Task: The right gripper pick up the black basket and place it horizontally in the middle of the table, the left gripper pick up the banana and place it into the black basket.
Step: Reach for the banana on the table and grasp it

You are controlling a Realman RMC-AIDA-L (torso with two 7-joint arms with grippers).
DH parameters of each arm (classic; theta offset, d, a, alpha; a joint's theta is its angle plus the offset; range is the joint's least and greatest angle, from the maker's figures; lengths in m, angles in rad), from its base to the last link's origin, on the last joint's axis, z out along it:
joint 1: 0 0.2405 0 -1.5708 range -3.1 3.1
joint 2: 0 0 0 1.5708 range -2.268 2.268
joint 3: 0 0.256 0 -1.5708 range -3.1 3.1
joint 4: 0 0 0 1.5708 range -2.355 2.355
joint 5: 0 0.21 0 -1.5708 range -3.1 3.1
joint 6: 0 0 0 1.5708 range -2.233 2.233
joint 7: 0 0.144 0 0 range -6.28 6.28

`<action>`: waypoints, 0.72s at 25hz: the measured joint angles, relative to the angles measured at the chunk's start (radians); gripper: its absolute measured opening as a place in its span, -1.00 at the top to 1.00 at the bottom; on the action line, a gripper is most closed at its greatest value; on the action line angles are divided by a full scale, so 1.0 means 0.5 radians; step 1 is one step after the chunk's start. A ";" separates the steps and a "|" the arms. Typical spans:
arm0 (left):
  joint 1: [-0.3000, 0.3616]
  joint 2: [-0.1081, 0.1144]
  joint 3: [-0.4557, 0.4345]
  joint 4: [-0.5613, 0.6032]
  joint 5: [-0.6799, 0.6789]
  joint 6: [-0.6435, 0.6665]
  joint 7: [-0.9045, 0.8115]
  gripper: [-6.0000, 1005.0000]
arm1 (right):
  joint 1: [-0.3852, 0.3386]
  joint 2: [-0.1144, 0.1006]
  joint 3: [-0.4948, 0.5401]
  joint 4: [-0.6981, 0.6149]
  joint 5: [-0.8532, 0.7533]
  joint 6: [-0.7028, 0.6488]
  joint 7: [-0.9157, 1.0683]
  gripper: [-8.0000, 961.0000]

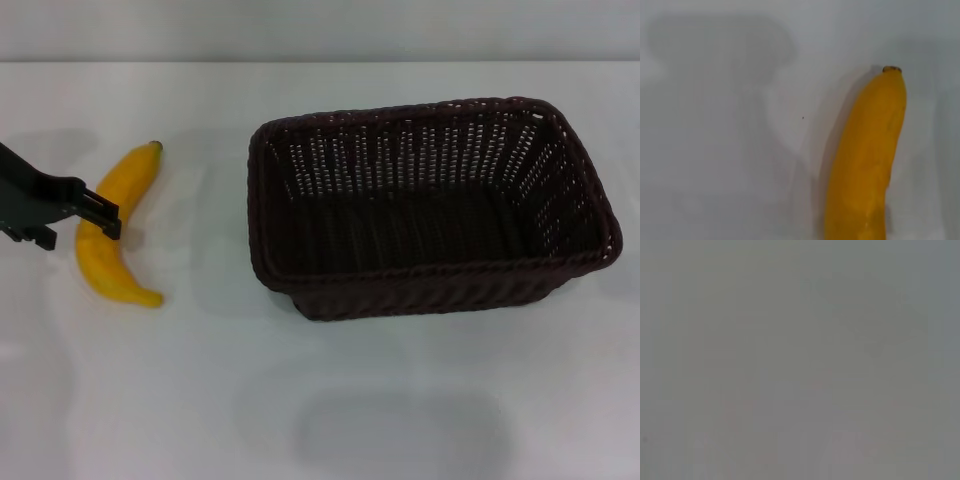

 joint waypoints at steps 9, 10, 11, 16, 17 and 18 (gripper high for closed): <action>-0.024 -0.054 0.004 -0.117 0.058 0.139 0.003 -0.75 | -0.009 0.002 0.003 0.013 0.000 -0.011 0.000 -0.48; -0.024 -0.056 0.008 -0.130 0.060 0.148 0.003 -0.75 | -0.009 0.002 0.002 0.017 0.000 -0.012 0.000 -0.48; -0.025 -0.057 0.012 -0.142 0.062 0.154 0.003 -0.75 | -0.009 0.003 0.003 0.023 0.000 -0.013 0.000 -0.48; -0.034 -0.056 0.027 -0.183 0.089 0.182 -0.001 -0.75 | -0.009 0.003 0.004 0.033 0.003 -0.020 0.000 -0.48; -0.035 -0.056 0.027 -0.183 0.092 0.185 -0.001 -0.75 | -0.009 0.003 0.004 0.034 0.003 -0.025 -0.001 -0.48; -0.036 -0.056 0.027 -0.188 0.093 0.190 -0.001 -0.75 | -0.009 0.003 0.004 0.035 0.003 -0.031 0.000 -0.48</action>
